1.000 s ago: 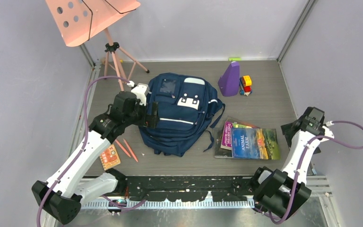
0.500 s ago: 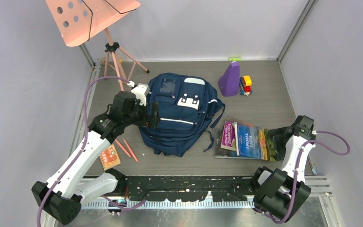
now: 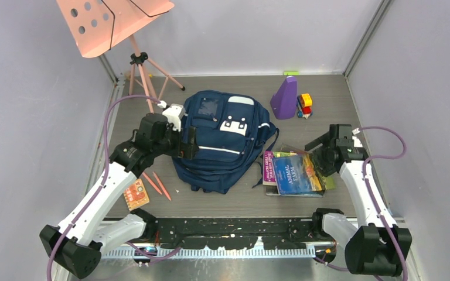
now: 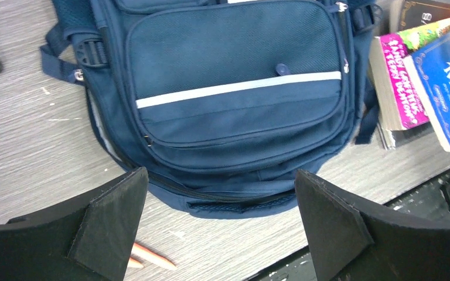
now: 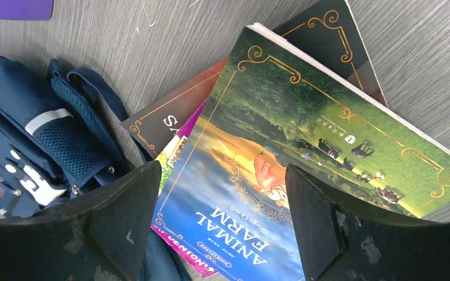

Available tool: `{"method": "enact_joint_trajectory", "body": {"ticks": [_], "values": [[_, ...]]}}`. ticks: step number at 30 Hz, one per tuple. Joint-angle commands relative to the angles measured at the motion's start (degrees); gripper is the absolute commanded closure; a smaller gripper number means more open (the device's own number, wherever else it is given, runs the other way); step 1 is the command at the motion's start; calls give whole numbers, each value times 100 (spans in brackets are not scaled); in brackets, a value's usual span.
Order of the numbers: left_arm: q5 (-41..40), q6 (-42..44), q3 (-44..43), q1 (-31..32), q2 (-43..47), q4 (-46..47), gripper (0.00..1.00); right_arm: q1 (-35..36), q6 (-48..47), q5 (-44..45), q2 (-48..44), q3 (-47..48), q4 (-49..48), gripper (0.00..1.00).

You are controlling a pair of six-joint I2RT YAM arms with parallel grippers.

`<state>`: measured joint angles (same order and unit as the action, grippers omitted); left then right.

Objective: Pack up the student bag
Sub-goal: Pick up the book from the center of the board.

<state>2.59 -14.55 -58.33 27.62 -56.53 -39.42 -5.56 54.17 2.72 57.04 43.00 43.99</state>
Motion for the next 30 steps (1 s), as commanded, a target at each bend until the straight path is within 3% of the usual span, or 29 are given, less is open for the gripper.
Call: {"method": "enact_joint_trajectory", "body": {"ticks": [1,3,6,8,16,22,30], "values": [[631,2,129,-30,204,516,0,348,66,888,-69,375,131,16],[888,28,146,11,231,631,0,378,-194,1247,-129,609,392,13],[818,56,44,267,199,672,1,350,-625,1709,-175,955,764,2],[758,17,-21,480,150,683,2,200,-783,1878,-117,1005,1054,0],[234,-107,216,1529,-23,1321,2,-1087,-935,1275,-407,553,1497,0],[-67,260,882,2583,-641,3530,2,-1138,-633,856,-445,476,1493,0],[-362,2097,782,4105,-2689,6168,1,-1139,-541,757,-602,560,1306,0]]}}
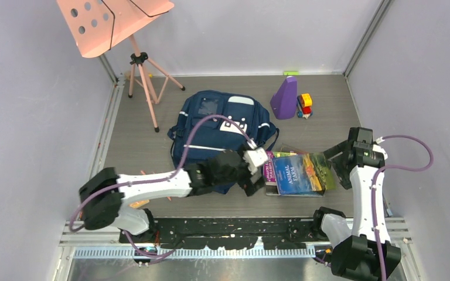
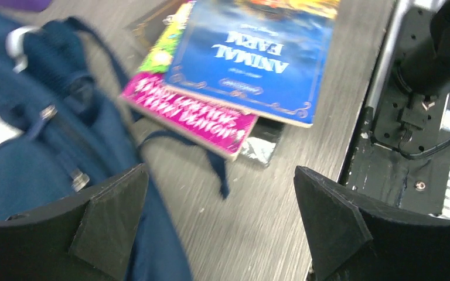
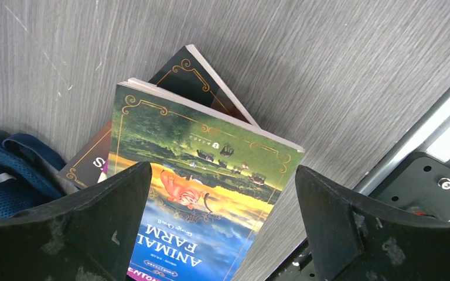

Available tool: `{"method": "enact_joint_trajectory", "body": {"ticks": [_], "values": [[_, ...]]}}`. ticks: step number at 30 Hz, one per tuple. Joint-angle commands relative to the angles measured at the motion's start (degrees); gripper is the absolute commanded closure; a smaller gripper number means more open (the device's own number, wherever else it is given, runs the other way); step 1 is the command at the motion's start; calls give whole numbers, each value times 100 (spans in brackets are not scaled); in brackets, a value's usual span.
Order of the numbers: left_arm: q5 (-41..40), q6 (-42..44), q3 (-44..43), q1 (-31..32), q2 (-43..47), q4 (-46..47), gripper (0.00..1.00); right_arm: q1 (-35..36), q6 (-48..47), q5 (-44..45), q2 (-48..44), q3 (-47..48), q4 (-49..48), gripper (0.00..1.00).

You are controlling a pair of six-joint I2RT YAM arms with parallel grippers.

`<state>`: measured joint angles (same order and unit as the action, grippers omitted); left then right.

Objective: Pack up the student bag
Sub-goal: Pick up the book from the center of the board.

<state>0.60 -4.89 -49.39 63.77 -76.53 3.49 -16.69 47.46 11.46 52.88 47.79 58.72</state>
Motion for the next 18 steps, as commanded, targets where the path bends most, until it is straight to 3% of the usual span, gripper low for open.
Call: {"method": "enact_joint_trajectory", "body": {"ticks": [1,8,18], "values": [[-159,1258,-141,581,-923,2069,1,-23,134,-162,-225,75,-181,0],[-246,1853,-359,1176,-2208,2950,1,-24,103,-408,-283,210,-384,0],[-1244,2580,-938,1527,-3304,3204,1,-28,12,-1032,-312,219,-703,0]]}}
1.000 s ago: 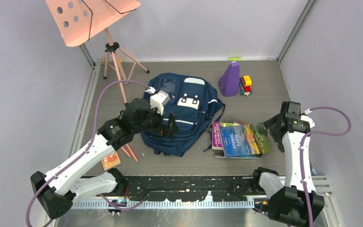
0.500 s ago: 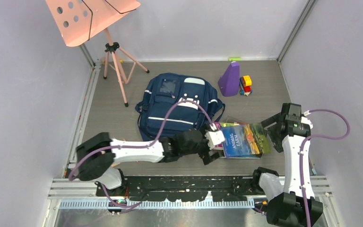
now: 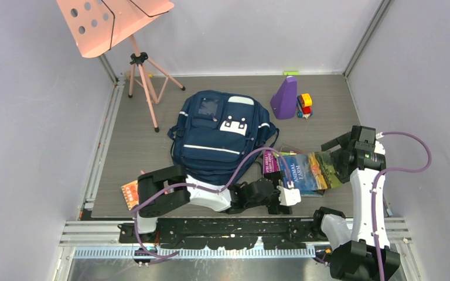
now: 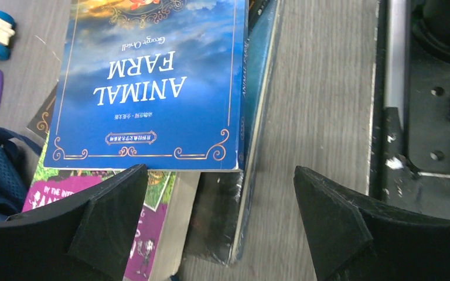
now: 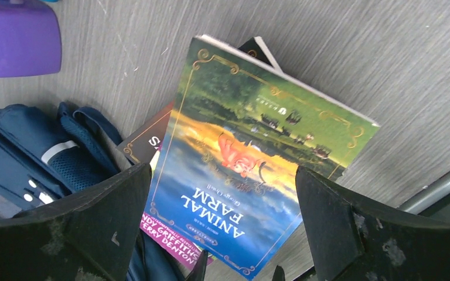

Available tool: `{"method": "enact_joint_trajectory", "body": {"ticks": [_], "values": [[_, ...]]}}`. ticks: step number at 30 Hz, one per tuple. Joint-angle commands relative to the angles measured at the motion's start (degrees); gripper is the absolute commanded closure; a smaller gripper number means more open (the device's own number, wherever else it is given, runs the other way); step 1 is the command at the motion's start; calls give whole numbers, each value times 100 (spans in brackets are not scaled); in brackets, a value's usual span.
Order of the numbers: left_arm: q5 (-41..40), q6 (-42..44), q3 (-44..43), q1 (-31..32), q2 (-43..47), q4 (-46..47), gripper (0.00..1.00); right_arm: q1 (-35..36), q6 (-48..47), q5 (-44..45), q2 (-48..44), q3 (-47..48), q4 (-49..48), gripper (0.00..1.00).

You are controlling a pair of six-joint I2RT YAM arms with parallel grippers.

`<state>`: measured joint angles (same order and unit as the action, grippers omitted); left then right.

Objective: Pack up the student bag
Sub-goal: Pick up the book from the center of the board.

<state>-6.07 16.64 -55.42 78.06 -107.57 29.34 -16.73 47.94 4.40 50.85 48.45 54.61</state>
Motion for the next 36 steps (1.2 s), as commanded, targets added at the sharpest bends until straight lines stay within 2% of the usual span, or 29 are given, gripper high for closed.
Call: {"method": "enact_joint_trajectory", "body": {"ticks": [1,7,14,16,18,24,26,30,33,36], "values": [[-738,533,-366,134,-259,680,1,-23,-42,-339,-117,142,-328,0],[-1284,729,-533,312,-483,940,4,-23,-126,-707,-104,34,-466,0],[-1207,856,-667,358,-633,1059,6,-21,-159,-818,-93,1,-545,0],[-1209,883,-726,355,-715,1046,13,-22,-148,-831,-85,3,-553,0],[-1187,906,-771,351,-774,994,25,-21,-133,-860,-96,-9,-572,0],[-1376,963,-743,356,-704,1002,75,-19,-201,-854,-163,95,-546,0],[-1505,974,-690,350,-557,1041,87,-20,-239,-839,-202,148,-534,0],[-1732,863,-506,350,-10,1001,100,-22,-397,-828,-237,257,-539,0],[-1950,781,-321,350,490,865,100,-23,-626,-1004,-199,377,-649,2],[-2093,742,-246,330,1010,217,100,-14,-943,-1431,-146,526,-819,3]]}}
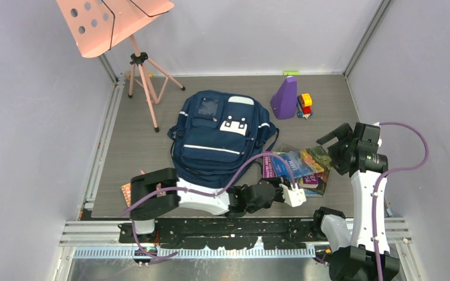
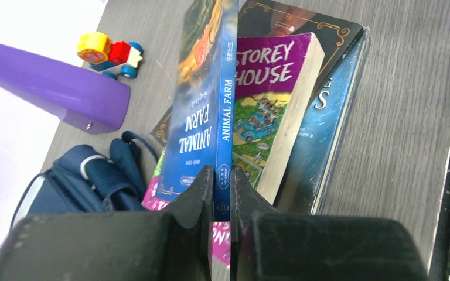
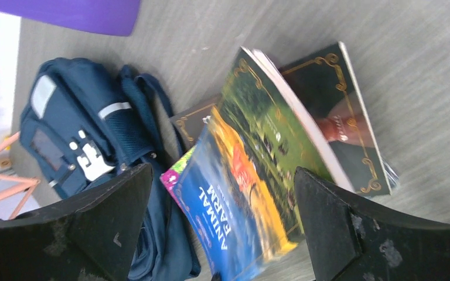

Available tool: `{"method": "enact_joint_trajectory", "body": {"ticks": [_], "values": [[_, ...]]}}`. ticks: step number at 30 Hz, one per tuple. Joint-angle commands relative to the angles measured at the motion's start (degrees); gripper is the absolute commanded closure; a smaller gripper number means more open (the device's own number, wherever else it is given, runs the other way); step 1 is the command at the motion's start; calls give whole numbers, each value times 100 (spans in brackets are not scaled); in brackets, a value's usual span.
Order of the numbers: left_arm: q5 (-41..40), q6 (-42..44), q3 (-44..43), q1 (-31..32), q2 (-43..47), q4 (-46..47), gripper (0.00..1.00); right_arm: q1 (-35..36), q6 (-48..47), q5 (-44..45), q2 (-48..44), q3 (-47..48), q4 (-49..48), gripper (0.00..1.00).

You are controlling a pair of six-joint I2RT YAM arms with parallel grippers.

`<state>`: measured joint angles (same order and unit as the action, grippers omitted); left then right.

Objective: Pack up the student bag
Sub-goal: Pick up the book from the center of the board.

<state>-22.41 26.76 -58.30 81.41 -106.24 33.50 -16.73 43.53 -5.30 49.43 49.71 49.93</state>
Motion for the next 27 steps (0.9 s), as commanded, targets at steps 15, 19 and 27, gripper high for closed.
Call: {"method": "enact_joint_trajectory", "body": {"ticks": [15,19,27], "values": [[659,-2801,-443,-1657,3622,-5141,100,1474,-1184,-1805,653,524,-3193,2],[1174,-3464,-342,-2219,4159,-5571,100,1547,-1118,-2836,869,243,-4548,1],[2082,-4052,-385,-2741,5168,-6039,100,2285,-2276,-3900,984,-12,-5181,1]]}}
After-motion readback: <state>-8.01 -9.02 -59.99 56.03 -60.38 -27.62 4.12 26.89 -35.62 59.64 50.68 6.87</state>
